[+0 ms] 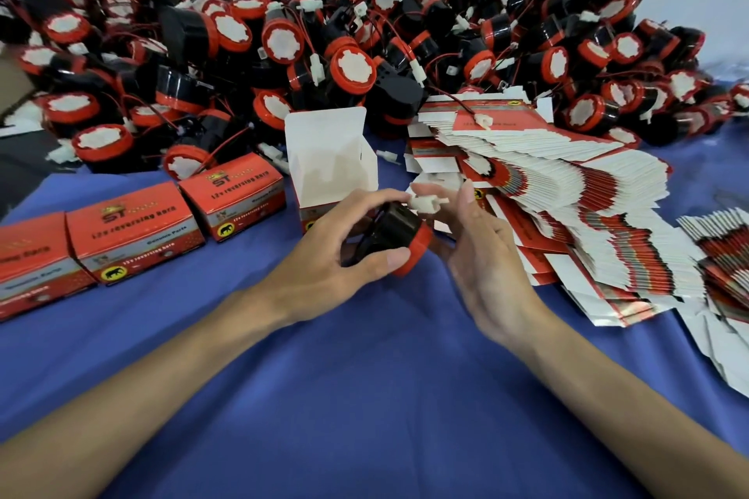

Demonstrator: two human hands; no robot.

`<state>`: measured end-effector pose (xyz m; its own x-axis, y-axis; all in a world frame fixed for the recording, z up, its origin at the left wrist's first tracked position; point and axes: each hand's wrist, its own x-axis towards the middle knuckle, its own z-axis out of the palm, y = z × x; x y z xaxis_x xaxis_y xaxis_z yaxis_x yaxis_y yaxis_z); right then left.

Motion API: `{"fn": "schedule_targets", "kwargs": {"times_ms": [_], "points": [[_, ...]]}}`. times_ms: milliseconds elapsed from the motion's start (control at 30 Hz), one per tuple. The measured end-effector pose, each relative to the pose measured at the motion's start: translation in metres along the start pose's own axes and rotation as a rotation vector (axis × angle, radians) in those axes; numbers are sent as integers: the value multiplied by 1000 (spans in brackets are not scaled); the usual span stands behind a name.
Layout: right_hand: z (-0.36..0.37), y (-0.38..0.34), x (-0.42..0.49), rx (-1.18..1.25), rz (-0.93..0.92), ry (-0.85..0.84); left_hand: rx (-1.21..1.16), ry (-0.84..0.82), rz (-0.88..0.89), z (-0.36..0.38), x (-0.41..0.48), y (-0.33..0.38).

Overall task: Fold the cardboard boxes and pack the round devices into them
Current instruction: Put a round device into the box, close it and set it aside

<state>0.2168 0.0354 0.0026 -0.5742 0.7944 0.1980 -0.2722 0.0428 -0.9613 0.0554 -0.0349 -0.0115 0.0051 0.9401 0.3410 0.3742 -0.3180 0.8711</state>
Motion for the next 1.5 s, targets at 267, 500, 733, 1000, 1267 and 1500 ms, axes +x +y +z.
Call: {"fn": "schedule_targets", "kwargs": {"times_ms": [267, 500, 733, 1000, 1267, 1500], "points": [[10, 6, -5, -148, -107, -287, 20, 148, 57, 4, 0, 4], [8, 8, -5, -428, -229, -196, -38, 115, 60, 3, -1, -3], [9, -39, 34, -878, -586, -317, 411, 621, 425, -25, 15, -7], [47, -45, 95, -1139, -679, -620, 432, 426, 107, -38, 20, -25], [25, -19, 91, -1425, -703, -674, 327, 468, -37, -40, 18, -32], [21, -29, 88, -1531, -538, -768, 286, 342, -7, -37, 16, -29]]}}
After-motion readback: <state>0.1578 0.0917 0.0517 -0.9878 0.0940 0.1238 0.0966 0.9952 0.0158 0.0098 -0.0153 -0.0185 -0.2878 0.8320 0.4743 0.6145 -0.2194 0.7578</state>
